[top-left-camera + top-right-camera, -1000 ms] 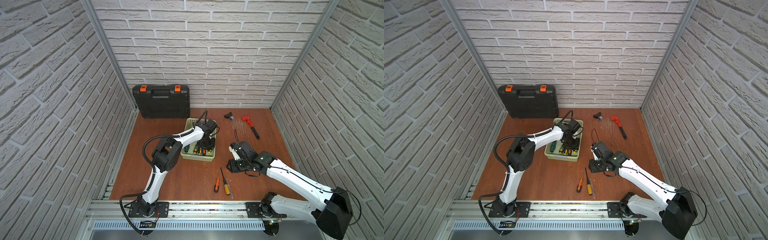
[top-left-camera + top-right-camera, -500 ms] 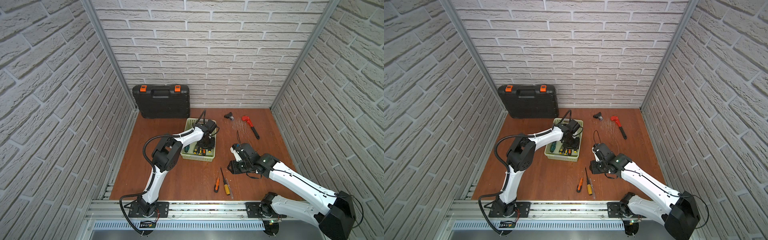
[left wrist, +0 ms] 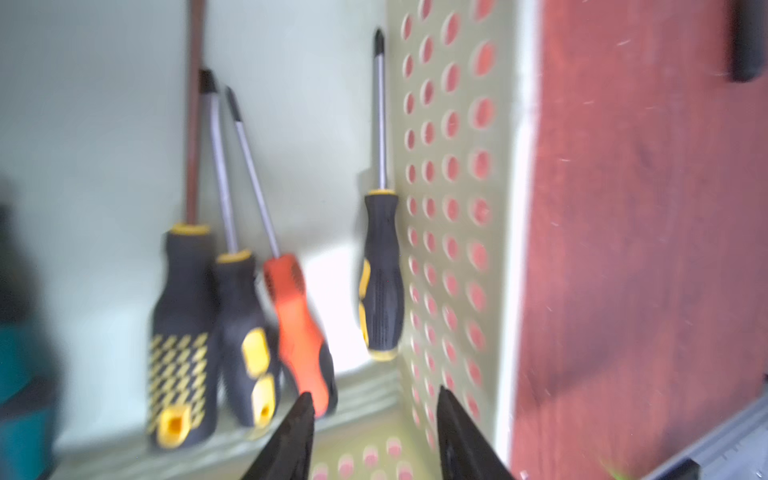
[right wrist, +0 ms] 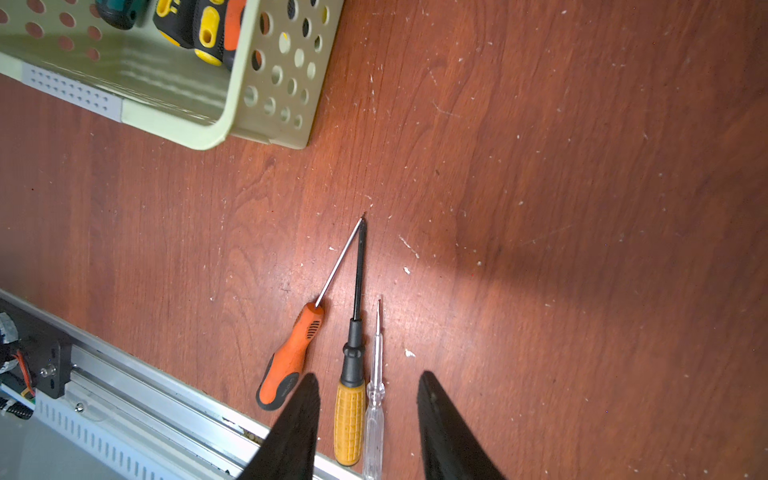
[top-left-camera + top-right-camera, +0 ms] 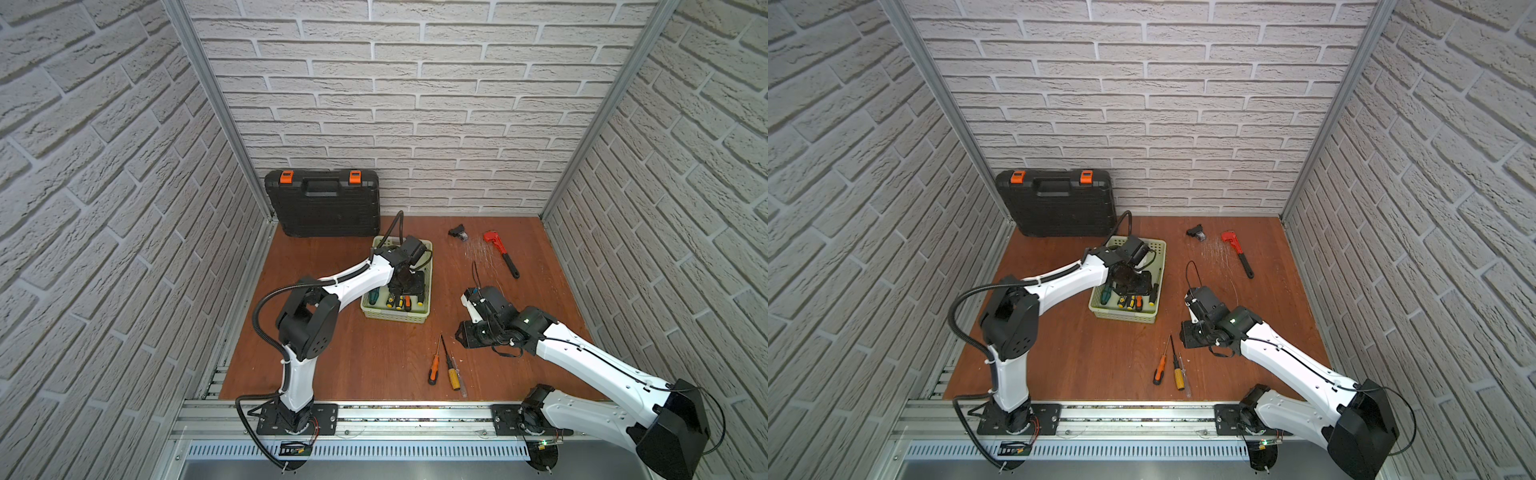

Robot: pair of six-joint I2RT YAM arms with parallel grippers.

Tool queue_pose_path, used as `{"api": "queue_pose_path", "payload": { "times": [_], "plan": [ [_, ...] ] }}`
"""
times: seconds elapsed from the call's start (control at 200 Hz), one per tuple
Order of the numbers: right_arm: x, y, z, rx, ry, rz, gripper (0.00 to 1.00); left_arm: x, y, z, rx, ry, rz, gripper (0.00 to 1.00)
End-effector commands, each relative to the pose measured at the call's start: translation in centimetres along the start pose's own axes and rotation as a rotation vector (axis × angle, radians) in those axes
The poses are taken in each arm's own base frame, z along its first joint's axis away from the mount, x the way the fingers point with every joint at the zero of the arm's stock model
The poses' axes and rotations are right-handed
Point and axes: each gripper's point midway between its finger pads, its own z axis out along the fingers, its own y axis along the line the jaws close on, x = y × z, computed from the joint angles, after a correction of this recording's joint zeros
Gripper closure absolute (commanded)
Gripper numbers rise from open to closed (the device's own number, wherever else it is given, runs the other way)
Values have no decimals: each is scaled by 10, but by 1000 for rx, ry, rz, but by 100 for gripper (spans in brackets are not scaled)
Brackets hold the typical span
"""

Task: Put the screwdriver in the bin
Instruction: 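Open the left gripper and withdraw while the right gripper grasps the clear voltage tester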

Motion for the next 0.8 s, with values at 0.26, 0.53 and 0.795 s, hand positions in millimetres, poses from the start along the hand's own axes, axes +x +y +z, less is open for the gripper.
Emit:
{"api": "queue_pose_path", "payload": {
  "times": [0.26, 0.53, 0.795],
  "plan": [
    [62, -18, 17, 83, 115, 35, 58, 61, -9, -63, 2, -164, 165, 47],
    [74, -7, 34, 66, 140, 25, 58, 91, 0, -59, -7, -162, 147, 46],
    [73, 2, 52, 80, 182, -2, 59, 90, 6, -61, -33, -175, 144, 46]
  ]
}}
